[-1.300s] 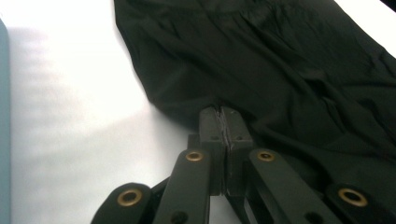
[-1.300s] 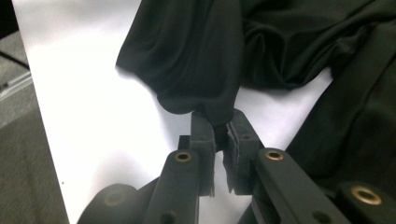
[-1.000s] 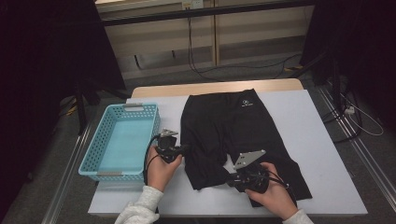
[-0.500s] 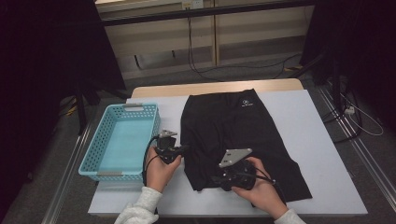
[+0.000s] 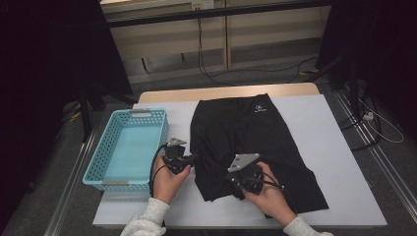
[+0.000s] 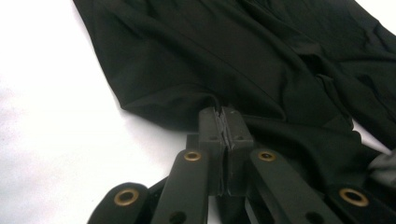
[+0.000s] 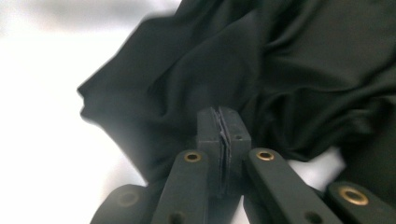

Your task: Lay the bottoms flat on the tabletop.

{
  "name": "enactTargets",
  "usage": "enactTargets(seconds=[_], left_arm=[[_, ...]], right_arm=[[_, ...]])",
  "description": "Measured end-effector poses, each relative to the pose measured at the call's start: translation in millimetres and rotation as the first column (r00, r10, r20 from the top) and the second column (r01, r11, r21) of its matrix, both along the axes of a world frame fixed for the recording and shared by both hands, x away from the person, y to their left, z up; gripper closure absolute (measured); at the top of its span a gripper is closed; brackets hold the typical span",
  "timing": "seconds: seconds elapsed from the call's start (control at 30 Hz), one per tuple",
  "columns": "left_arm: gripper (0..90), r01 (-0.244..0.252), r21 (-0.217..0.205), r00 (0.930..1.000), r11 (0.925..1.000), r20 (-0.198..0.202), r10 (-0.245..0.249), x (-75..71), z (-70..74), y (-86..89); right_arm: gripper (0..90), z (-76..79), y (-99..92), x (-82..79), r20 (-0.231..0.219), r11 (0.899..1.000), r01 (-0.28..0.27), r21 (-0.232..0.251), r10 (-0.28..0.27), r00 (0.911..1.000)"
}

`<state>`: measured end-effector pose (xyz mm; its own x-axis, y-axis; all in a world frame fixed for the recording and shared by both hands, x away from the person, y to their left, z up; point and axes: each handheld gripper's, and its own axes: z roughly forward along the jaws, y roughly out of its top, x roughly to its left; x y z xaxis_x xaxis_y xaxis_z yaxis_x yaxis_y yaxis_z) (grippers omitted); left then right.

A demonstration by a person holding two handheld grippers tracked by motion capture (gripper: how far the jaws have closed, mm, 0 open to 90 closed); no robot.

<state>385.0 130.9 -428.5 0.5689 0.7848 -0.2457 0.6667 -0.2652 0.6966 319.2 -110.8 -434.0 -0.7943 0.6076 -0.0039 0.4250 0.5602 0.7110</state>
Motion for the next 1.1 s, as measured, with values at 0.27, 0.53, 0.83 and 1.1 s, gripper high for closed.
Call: enactTargets(seconds=[0.27, 0.53, 0.83, 1.1], left_arm=[[87.3, 0.017, 0.001, 0.9999, 0.9999, 0.001, -0.017, 1.6, -4.9, -3.7], [62.0, 0.08, -0.069, 0.9968, 0.9944, 0.012, -0.079, -5.6, 0.4, 2.1], [45.5, 0.156, -0.073, 0.9865, 0.985, 0.06, -0.152, -28.9, 6.5, 6.4], [48.1, 0.237, -0.037, 0.9706, 0.9707, 0.051, -0.235, -46.3, -2.2, -2.0]], right_arm=[[88.8, -6.3, -21.8, 8.5, -0.02, 0.994, 0.107, 0.006, -0.106, 0.9941], [87.9, -12.9, -20.0, 9.3, -0.042, 0.995, 0.103, -0.016, -0.104, 0.9937], [88.1, -0.1, -28.9, 12.3, -0.035, 0.989, 0.129, 0.067, -0.127, 0.9913], [89.4, -4.8, -42.3, 22.1, -0.063, 0.975, 0.204, 0.083, -0.2, 0.9779]])
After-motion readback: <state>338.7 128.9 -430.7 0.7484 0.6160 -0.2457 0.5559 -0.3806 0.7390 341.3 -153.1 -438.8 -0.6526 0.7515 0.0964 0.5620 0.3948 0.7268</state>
